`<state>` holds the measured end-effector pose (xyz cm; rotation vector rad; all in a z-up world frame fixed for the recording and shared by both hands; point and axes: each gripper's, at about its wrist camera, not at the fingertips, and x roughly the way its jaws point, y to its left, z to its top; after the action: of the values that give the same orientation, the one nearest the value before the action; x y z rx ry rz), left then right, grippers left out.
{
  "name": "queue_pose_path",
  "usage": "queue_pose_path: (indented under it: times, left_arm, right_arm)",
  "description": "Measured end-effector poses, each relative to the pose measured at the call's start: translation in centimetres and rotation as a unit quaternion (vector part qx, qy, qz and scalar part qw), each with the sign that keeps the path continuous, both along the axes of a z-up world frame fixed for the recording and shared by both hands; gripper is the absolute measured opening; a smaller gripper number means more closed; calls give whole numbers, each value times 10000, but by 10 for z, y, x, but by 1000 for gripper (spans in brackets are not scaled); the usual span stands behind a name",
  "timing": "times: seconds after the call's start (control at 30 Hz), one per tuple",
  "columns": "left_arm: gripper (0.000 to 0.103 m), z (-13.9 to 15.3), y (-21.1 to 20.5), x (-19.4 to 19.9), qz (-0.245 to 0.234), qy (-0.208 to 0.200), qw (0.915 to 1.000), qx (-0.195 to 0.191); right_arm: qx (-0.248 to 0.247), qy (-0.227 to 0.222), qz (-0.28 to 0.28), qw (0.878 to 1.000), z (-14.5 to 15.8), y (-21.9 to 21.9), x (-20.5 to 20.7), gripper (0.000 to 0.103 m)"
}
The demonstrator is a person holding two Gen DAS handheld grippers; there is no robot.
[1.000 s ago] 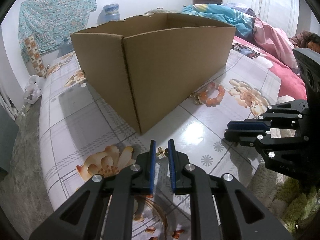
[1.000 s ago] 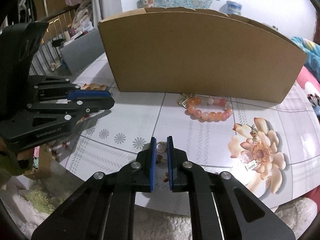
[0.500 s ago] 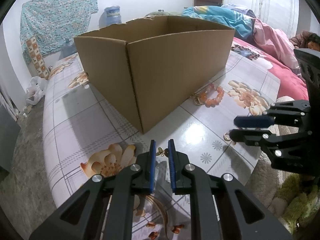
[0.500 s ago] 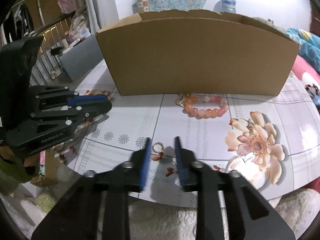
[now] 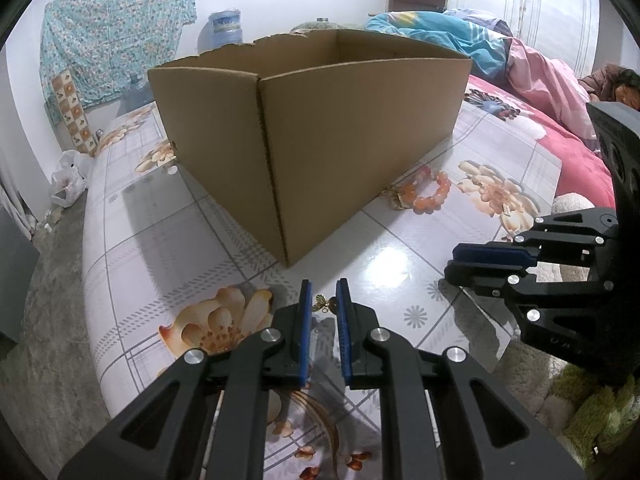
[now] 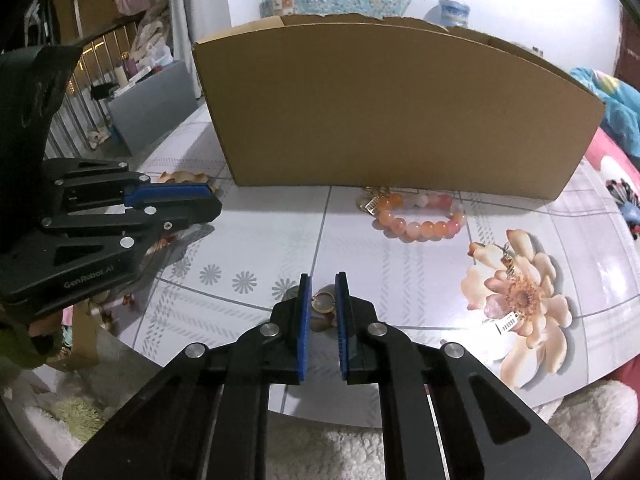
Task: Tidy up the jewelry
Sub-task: 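Lift the gold ring with the right gripper and carry it into the box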
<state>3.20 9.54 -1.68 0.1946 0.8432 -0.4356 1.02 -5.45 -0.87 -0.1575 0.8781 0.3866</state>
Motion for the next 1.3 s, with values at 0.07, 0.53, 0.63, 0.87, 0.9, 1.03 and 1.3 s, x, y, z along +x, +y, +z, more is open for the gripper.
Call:
queue_pose_path:
  times: [0.07, 0.53, 0.63, 0.87, 0.9, 1.03, 1.3]
  left_arm:
    - [11, 0, 1, 0, 12, -2, 10000, -5]
    - [11, 7, 0, -5, -1, -129, 9999, 12]
    - [11, 14, -1, -10, -78, -227, 9997, 13]
    - [11, 51, -6, -23, -254, -575, 9978, -194]
    - [11, 59, -6, -24, -284, -634, 9972, -279]
    - [11, 93, -8, -16, -458, -943, 9933, -479]
    - [11, 129, -31, 69, -775, -832, 9929, -357]
  right_arm:
    - [-9, -14, 1, 10000, 0, 1, -1, 10]
    - [63, -166, 20, 9998, 9, -7, -4, 8]
    - [78, -273, 20, 9996, 14, -9, -7, 8]
    - [174, -618, -25, 9979, 41, -19, -11, 9]
    - [209, -696, -26, 9973, 48, -21, -11, 9]
    - [349, -1075, 58, 9936, 80, -33, -1, 9]
    - [864, -748, 346, 9928, 126, -53, 96, 9]
